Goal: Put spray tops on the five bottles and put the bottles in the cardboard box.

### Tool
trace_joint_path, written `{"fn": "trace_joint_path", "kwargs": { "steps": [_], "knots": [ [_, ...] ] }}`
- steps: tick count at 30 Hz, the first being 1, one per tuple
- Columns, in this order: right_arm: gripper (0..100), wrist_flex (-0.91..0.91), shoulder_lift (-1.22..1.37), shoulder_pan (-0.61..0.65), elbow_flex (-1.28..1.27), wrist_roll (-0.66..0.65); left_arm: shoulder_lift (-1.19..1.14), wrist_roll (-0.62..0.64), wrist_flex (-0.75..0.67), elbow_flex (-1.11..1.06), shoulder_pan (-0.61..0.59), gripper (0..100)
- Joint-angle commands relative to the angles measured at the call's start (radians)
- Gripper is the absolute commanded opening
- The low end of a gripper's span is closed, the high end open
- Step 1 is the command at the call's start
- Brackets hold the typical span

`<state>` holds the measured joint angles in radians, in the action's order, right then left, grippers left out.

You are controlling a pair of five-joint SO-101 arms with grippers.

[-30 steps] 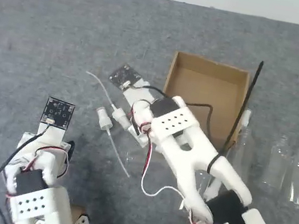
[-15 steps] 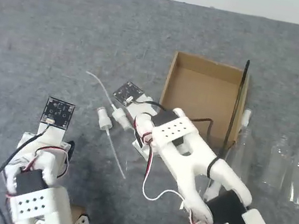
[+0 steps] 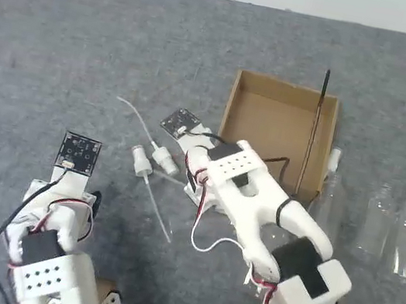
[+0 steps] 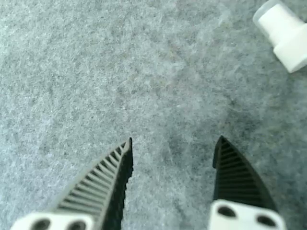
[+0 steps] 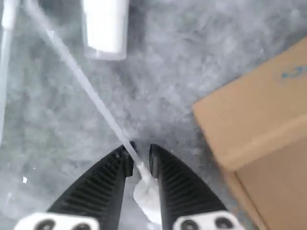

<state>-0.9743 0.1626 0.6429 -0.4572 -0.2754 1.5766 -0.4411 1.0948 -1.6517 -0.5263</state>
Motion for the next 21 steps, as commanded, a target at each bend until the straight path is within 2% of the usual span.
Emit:
{"fn": "trace_joint_path", "kwargs": {
  "steps": [1, 7, 12, 21],
  "knots": [
    [0.5, -0.053, -0.004, -0.019, 0.137, -0.002, 0.014, -0.011, 0.012, 0.008, 0.002, 25],
    [0.5, -0.154, -0.002, -0.008, 0.307, 0.002, 0.014, -0.011, 0.012, 0.008, 0.002, 25],
    [0.5, -0.188, 0.01, 0.01, 0.46, 0.091, 0.014, -0.011, 0.012, 0.008, 0.002, 25],
    [0.6, -0.225, 0.03, 0.027, 0.537, 0.104, 0.014, -0.011, 0.012, 0.008, 0.002, 25]
  ]
}}
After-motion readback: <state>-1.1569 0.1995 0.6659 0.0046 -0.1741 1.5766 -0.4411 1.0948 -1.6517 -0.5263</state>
